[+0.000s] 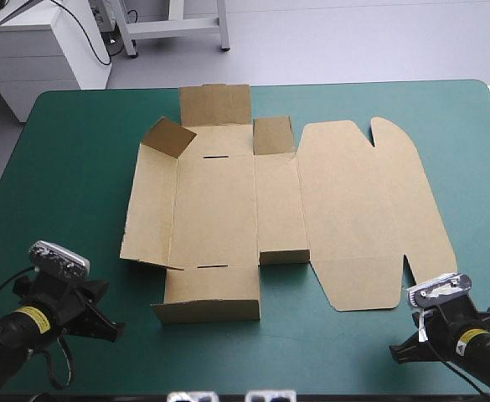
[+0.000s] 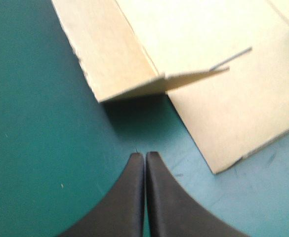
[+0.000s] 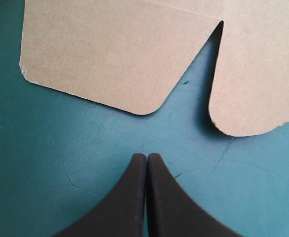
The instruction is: Fold the box
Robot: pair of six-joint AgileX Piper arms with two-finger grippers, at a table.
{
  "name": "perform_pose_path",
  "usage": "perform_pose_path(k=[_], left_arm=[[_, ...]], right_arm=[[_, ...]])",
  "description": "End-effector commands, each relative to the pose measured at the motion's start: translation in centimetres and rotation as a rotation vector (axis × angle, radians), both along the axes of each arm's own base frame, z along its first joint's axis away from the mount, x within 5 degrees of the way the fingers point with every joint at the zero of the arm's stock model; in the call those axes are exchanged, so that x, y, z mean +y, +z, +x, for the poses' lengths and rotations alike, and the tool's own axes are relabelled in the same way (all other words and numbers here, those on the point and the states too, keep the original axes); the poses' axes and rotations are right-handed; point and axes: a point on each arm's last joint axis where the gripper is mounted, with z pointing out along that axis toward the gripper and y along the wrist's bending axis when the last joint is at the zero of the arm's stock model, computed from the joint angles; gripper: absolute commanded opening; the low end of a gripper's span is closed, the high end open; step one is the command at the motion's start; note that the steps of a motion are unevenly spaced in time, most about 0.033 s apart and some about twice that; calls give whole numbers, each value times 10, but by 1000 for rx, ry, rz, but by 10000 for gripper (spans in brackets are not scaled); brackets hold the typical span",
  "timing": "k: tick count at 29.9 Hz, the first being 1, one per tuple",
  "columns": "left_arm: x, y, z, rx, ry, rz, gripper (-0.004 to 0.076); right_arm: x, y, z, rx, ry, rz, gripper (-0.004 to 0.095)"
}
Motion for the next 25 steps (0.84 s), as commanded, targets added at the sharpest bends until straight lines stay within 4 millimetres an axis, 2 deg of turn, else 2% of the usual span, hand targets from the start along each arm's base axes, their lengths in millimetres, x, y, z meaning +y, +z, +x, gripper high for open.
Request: perform_pose_path(k=[1, 6, 10, 14, 19, 22, 25], left_arm=[[-6, 38, 14, -141, 8, -71, -8], [-16, 61, 44, -115, 31, -53, -8], [-27, 70, 78, -42, 51, 14, -1], [-39, 71, 111, 10, 53, 47, 15], [-49, 66, 135, 39, 41, 72, 15], [-42, 64, 141, 67, 55, 50, 15], [-25, 62, 146, 110, 76, -12, 15]], right_arm=[[1, 12, 6, -84, 8, 9, -14], [1, 12, 6, -85, 8, 9, -14], [1, 12, 6, -85, 8, 4, -14], [1, 12, 6, -84, 8, 6, -14], [1, 12, 5, -81, 8, 5, -14], [1, 12, 5, -80, 8, 5, -14], [1, 12, 5, -80, 8, 5, -14]])
